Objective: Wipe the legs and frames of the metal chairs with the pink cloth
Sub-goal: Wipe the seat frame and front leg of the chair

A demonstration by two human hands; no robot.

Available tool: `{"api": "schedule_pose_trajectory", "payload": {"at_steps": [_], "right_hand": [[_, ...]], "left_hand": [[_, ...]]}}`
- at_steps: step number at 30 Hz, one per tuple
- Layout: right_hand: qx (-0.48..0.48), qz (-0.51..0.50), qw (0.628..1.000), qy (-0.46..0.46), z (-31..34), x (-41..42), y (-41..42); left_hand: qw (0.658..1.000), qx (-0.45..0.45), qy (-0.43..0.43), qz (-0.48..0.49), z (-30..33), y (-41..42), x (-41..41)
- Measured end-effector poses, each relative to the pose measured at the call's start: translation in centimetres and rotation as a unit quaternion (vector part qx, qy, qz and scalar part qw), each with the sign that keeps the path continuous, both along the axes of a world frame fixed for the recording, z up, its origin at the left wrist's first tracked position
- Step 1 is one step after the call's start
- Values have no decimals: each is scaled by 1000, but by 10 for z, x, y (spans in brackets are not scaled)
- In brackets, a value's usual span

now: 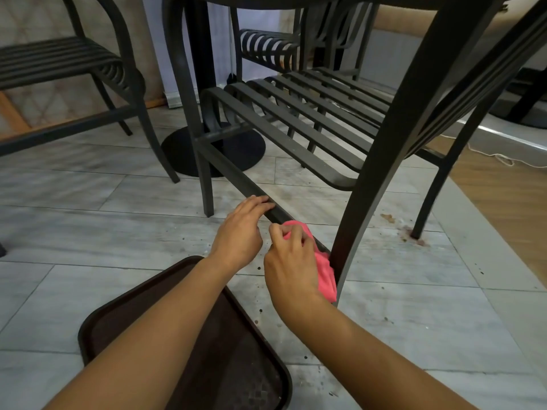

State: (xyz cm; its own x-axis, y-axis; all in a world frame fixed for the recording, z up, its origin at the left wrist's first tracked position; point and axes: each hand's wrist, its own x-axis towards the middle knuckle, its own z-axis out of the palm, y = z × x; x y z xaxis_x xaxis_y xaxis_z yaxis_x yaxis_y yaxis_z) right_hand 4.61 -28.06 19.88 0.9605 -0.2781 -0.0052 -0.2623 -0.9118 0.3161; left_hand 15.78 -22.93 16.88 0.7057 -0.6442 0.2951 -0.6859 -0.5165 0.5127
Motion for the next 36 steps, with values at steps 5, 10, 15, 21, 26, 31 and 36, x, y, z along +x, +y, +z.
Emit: {"api": "schedule_pose_trajectory", "payload": {"at_steps": [5, 10, 15, 21, 26, 31, 36], "right_hand": [[19, -13, 1000, 10, 7, -13, -2], [83, -16, 994, -69, 13, -27, 0], [127, -62, 976, -168, 11, -39, 7], [71, -123, 979, -143, 22, -25, 8], [7, -166, 985, -36, 15, -2, -3], [-38, -180, 983, -1, 7, 0, 1], [-54, -180, 982, 9, 4, -6, 9]], "left_hand": [[1000, 7, -12, 0, -2, 0, -1], [1000, -6, -28, -5, -5, 0, -12], [995, -46, -71, -44, -7, -2, -22], [995, -49, -69, -56, -6, -5, -24], [996, -22, -69, -47, -10, -3, -26], [996, -24, -71, -47, -11, -4, -25], [996, -19, -66, -50, -14, -2, -25]]}}
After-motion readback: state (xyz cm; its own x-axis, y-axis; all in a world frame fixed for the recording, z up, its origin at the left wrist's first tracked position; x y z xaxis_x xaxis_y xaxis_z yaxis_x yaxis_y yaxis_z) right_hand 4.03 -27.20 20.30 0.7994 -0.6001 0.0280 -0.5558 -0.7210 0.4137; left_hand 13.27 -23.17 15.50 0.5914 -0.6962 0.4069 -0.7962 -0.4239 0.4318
